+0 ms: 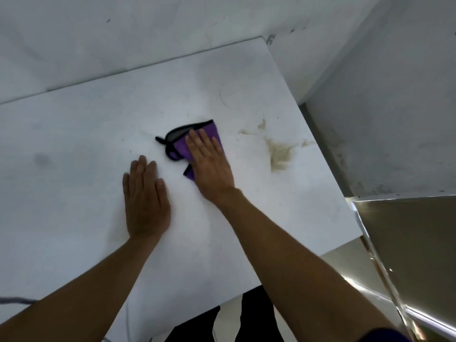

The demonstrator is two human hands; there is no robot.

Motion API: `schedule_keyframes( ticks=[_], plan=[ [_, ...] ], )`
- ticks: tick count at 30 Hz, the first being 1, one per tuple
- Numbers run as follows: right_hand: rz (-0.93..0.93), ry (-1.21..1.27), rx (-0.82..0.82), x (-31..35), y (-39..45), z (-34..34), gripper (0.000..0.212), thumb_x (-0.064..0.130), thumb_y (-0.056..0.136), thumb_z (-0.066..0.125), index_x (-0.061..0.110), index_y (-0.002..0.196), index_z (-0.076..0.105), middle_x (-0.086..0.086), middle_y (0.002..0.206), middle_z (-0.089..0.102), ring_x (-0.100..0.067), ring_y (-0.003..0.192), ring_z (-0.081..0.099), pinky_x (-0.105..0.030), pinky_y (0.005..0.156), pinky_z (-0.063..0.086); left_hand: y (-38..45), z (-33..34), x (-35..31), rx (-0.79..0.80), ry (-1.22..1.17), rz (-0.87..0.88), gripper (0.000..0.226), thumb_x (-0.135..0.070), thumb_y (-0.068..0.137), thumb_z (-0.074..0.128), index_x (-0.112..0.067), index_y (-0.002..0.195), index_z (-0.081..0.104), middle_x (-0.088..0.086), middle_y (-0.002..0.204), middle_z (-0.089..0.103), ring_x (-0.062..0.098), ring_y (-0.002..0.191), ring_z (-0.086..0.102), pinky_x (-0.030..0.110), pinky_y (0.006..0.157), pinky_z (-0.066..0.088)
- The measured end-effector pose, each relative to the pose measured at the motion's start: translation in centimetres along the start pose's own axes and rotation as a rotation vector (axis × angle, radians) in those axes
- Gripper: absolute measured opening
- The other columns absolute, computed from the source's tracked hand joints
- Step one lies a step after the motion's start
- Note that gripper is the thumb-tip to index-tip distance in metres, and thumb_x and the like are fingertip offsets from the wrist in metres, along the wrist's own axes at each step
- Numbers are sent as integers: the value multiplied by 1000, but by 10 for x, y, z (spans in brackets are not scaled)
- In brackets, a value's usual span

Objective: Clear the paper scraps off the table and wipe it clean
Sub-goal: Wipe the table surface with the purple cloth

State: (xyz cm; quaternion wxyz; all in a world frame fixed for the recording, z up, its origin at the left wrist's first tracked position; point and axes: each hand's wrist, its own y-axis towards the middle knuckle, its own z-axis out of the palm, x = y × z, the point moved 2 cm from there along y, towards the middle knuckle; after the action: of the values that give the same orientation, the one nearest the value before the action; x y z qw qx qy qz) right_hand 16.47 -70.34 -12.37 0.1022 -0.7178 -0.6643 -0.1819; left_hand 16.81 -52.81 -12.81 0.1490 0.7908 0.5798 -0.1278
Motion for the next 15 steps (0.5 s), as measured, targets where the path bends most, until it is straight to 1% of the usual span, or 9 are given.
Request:
schedule_keyframes(
  ticks=[1, 3, 6, 7, 8, 10, 12, 13, 15],
  plan=[
    [39, -12, -18, -14, 8, -1, 70, 15, 85, 62, 1, 149, 36, -13, 158, 33, -31, 149, 25, -43, 123, 12, 0, 0, 0, -1, 4, -2, 50, -23, 105, 26, -4, 150, 38, 14, 162, 28, 26, 153, 18, 44, 126, 10],
    [219, -17, -100, -49, 17, -11, 74, 14, 82, 63, -2, 149, 35, -18, 157, 33, -35, 148, 26, -43, 122, 11, 0, -1, -1, -6, 15, 4, 49, -24, 105, 26, -5, 149, 38, 14, 162, 28, 26, 153, 18, 45, 126, 11],
    [461, -15, -141, -82, 11, -35, 75, 17, 94, 56, 3, 156, 16, -12, 165, 11, -27, 153, 6, -38, 124, -1, 1, 0, -2, -6, 49, 21, 49, -24, 106, 26, -4, 149, 37, 16, 162, 27, 29, 153, 17, 47, 125, 11],
    [507, 5, -152, -85, 8, -38, 75, 16, 95, 54, 4, 156, 13, -11, 165, 8, -25, 153, 2, -38, 124, -2, 1, 0, -4, -10, 66, 20, 49, -24, 106, 27, -3, 149, 38, 18, 161, 28, 31, 152, 18, 48, 125, 12],
    [519, 14, -167, -80, 7, -41, 74, 13, 95, 54, 3, 156, 13, -12, 165, 8, -26, 153, 2, -38, 125, -1, 2, 1, -7, -11, 79, 22, 49, -24, 105, 29, -2, 148, 38, 20, 160, 29, 34, 151, 20, 50, 124, 13],
    [424, 30, -228, -60, 7, -39, 75, 3, 88, 59, -1, 153, 22, -16, 162, 18, -29, 152, 12, -42, 125, 6, 12, 4, -20, -10, 79, 61, 48, -24, 104, 32, -2, 146, 40, 21, 159, 31, 37, 149, 24, 52, 123, 14],
    [256, 81, -190, -41, 12, -28, 74, 0, 83, 61, -2, 151, 31, -18, 159, 28, -31, 150, 20, -45, 124, 13, 35, 12, -46, -31, 72, 135, 50, -26, 105, 33, -3, 149, 39, 21, 159, 32, 36, 150, 25, 50, 124, 13],
    [179, 102, -146, -35, 15, -23, 71, 4, 86, 60, 0, 151, 31, -16, 159, 28, -30, 150, 21, -44, 124, 14, 50, 19, -61, -38, 56, 163, 53, -28, 104, 32, -2, 150, 37, 21, 159, 32, 35, 151, 24, 49, 125, 12],
    [122, 153, -66, -37, 22, -19, 60, 12, 97, 51, 4, 152, 29, -12, 160, 27, -24, 151, 20, -38, 125, 10, 81, 33, -88, 0, -11, 174, 60, -29, 101, 32, -1, 153, 31, 19, 161, 29, 32, 152, 20, 45, 126, 9]
  ],
)
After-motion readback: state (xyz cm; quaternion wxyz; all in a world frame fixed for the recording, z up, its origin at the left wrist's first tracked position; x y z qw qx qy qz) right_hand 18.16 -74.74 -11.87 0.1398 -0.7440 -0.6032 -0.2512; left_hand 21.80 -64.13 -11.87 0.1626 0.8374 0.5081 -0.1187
